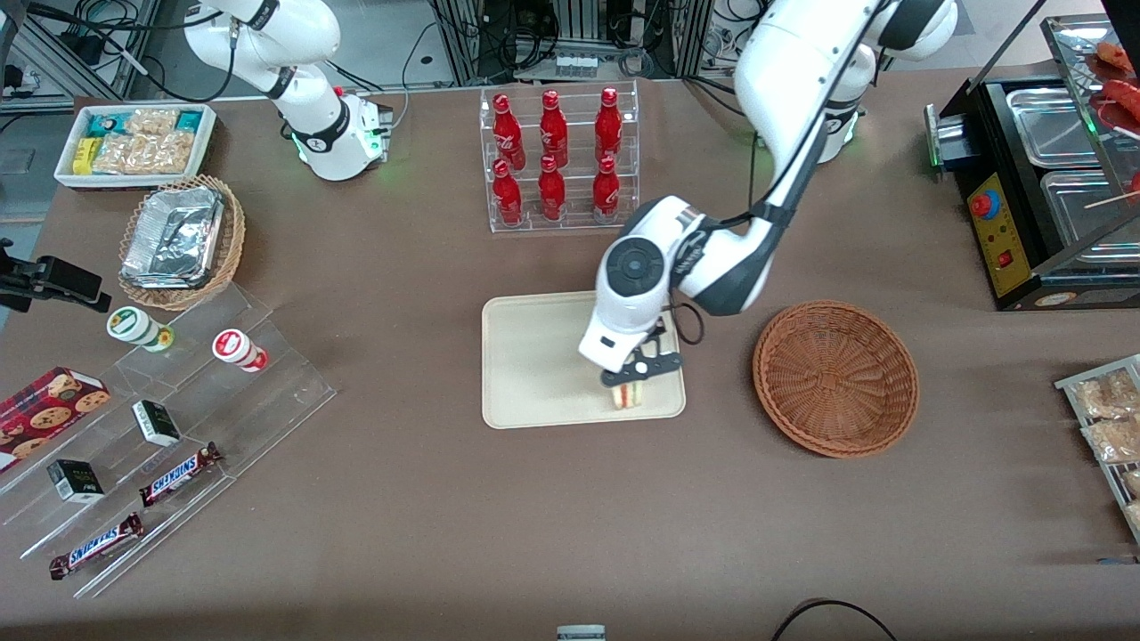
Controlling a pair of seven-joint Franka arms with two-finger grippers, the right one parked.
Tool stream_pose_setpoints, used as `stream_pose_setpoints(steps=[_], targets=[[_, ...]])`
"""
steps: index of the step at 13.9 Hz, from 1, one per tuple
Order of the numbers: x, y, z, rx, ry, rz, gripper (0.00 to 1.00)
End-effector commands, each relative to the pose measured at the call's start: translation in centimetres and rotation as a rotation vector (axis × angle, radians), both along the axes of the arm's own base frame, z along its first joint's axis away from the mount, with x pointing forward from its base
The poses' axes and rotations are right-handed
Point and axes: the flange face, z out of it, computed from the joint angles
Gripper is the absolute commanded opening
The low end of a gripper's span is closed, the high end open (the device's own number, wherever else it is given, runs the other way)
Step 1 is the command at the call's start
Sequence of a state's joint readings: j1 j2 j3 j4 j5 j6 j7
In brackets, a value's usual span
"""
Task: Place sandwich from basket to tray
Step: 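Lift the sandwich and carry it with the left gripper over the tray, then lower the sandwich onto the beige tray and open the left gripper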
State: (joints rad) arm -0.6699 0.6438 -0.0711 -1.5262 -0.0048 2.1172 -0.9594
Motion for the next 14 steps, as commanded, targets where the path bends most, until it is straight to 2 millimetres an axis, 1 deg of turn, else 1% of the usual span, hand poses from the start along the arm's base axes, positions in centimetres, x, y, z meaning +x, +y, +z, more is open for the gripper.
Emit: stream_pose_setpoints(steps=[1,2,3,6,9,12,13,14], targets=[[-0.8,-3.0,-0.3,0.0,0.005,0.009,0.0],[-1.6,-3.8,-0.8,0.003,0.009,-0.001,0.0],[-1.8,-4.2,-1.2,0.006,0.009,0.008,0.0],[-1.7,-4.4,-2.2,0.013,0.013,0.011,0.0],[-2.1,-5.1,-3.7,0.023,0.026,0.009,0.0],[-1.7,-5.4,-3.6,0.023,0.021,0.055,0.0],[-1.7,-5.4,-3.7,0.025,0.02,0.053,0.41],[-1.7,-5.4,-3.6,0.026,0.016,0.046,0.99]])
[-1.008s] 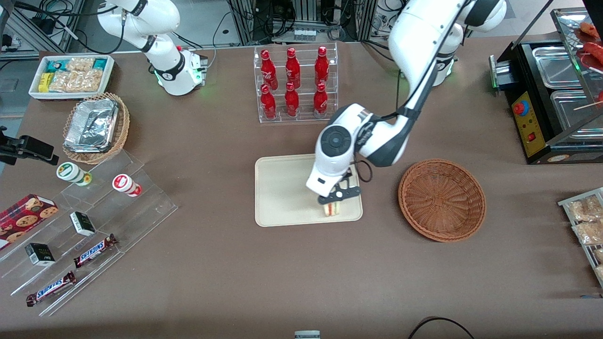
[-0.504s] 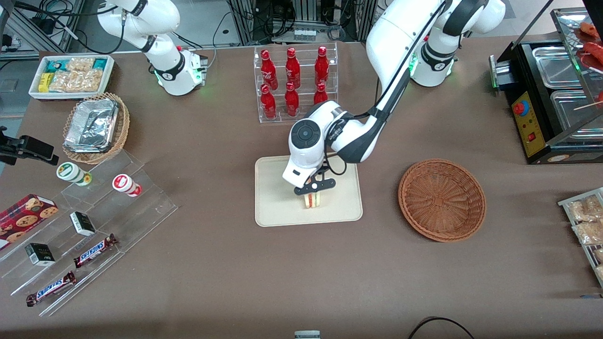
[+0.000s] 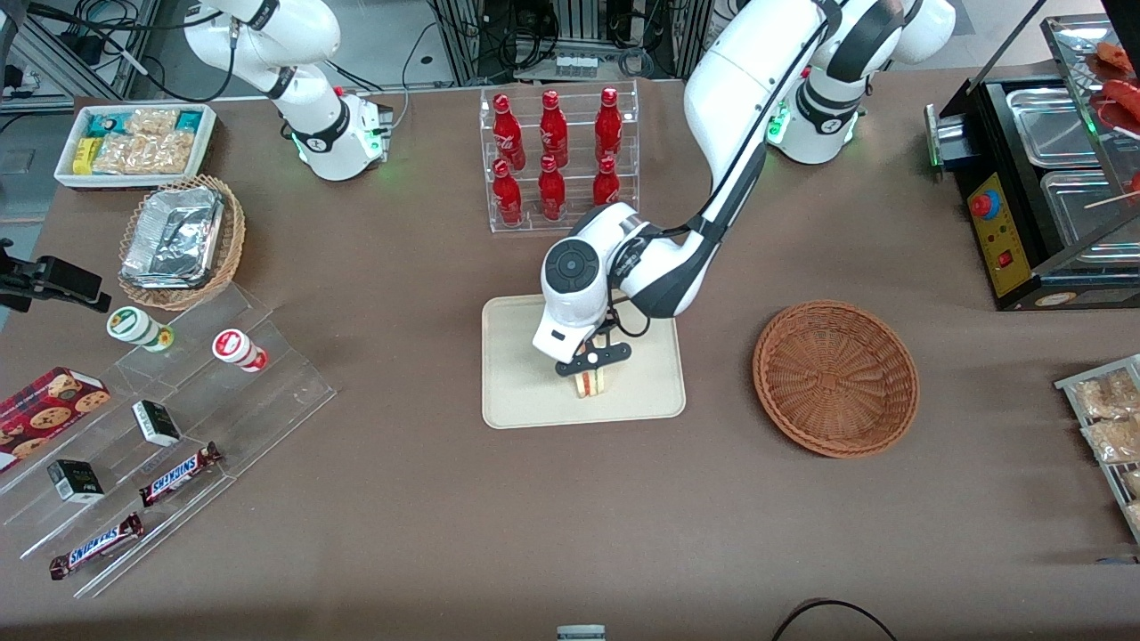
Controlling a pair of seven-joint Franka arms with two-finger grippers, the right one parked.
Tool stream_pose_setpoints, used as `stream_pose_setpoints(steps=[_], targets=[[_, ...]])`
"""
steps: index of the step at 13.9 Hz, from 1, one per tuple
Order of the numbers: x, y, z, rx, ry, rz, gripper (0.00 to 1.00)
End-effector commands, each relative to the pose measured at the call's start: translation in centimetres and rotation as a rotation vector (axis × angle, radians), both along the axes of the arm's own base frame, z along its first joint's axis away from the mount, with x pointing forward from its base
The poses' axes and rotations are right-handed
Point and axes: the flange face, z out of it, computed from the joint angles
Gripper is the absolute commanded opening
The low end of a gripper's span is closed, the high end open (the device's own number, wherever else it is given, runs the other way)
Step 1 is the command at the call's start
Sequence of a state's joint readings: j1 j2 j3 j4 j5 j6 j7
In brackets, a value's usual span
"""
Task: Place sandwich from basket to tray
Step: 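Lower the sandwich onto the beige tray and open the left gripper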
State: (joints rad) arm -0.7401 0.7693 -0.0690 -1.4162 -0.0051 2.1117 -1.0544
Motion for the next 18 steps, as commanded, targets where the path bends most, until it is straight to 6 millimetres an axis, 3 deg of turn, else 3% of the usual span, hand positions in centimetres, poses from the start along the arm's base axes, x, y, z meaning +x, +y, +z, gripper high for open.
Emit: stream_pose_setpoints(steps=[1,4,8,11,12,15,17,18], targets=[[0.2,-0.7,0.9,0.007,-0.007,0.014,1.0],[0.0,-1.1,4.5,-0.004,-0.022,0.003,1.0],[0.9,-1.4,12.6,-0.007,-0.023,-0.007,1.0],[1.2,0.0,17.4,-0.011,-0.036,-0.077,1.0],[1.3,0.8,18.8,-0.007,-0.041,-0.111,1.0],[3.9,5.8,19.9,0.061,-0.017,-0.017,1.0],[6.4,11.4,19.8,0.063,0.012,-0.006,1.0],[6.8,12.8,19.6,0.058,0.027,-0.041,1.0]])
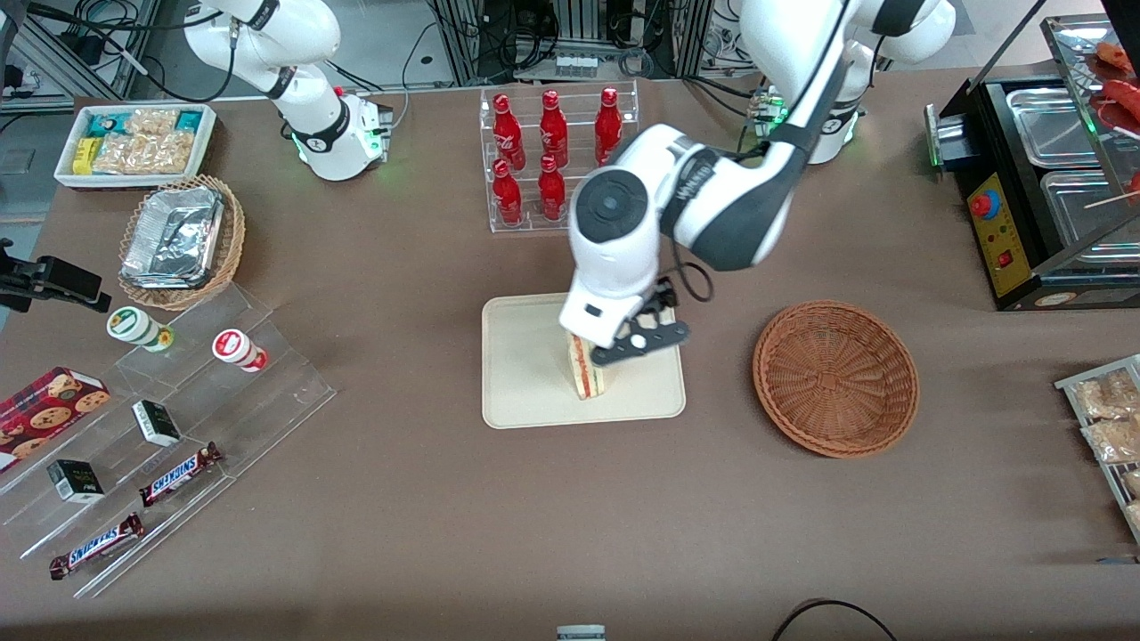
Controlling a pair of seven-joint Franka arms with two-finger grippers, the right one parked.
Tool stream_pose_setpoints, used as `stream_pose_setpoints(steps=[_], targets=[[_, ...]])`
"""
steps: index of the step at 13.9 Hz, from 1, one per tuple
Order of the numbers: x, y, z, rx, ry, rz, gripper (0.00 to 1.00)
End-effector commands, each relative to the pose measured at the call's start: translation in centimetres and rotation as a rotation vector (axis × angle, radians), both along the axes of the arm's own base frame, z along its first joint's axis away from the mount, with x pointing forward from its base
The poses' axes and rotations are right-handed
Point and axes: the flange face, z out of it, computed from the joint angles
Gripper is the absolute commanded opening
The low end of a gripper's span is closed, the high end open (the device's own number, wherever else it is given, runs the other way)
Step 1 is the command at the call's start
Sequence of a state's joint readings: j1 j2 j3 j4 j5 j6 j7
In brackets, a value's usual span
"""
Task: Place sandwich from basket to tray
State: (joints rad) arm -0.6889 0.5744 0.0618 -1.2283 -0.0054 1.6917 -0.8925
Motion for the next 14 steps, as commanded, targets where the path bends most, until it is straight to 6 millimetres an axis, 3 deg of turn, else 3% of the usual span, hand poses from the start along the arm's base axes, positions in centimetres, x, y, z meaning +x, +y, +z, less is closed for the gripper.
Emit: stream_pose_setpoints(steps=[1,7,13,14], targets=[[1.3,6.0,0.4,-0.015,0.058,-0.054,1.0],[2.9,19.7,3.3,-0.06,0.1,-0.184,1.0],[0.6,30.0,10.0,-0.131,0.154,-0.27,1.0],[0.3,30.6,10.6,-0.146,0.169,-0.296,1.0]])
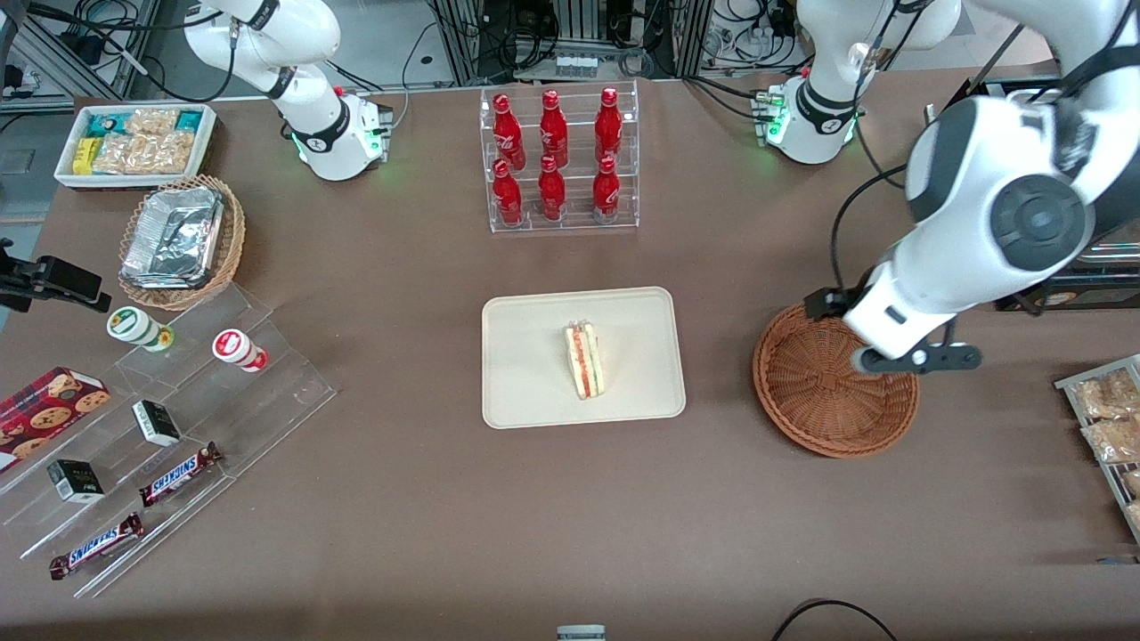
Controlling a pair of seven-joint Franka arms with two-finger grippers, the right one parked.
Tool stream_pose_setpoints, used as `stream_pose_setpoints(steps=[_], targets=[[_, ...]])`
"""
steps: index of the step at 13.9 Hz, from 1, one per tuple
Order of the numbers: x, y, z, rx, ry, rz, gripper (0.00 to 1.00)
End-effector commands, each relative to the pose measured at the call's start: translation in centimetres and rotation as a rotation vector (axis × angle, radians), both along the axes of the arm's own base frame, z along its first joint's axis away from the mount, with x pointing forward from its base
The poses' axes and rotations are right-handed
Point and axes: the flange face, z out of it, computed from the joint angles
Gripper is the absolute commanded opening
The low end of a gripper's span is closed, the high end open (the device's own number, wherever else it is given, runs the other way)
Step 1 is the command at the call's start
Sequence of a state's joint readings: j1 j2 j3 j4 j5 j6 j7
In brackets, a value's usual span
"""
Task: Place sandwich from basket to tray
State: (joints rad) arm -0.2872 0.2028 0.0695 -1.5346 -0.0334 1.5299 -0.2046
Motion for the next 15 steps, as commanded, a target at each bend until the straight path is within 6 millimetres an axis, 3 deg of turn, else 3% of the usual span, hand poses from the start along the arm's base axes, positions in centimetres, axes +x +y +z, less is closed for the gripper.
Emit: stream_pose_setpoints(steps=[1,5,8,10,15], targets=[[-1.7,3.2,2.5,-0.06,0.031,-0.046,1.0],[-4.1,7.4,7.2,-0.078,0.014,-0.082,1.0],[-5.6,8.6,9.4,-0.032,-0.018,-0.106,1.0],[-6.0,9.7,9.6,-0.029,-0.013,-0.089,1.0],[-5.9,9.6,8.8,0.007,-0.017,-0.099,1.0]])
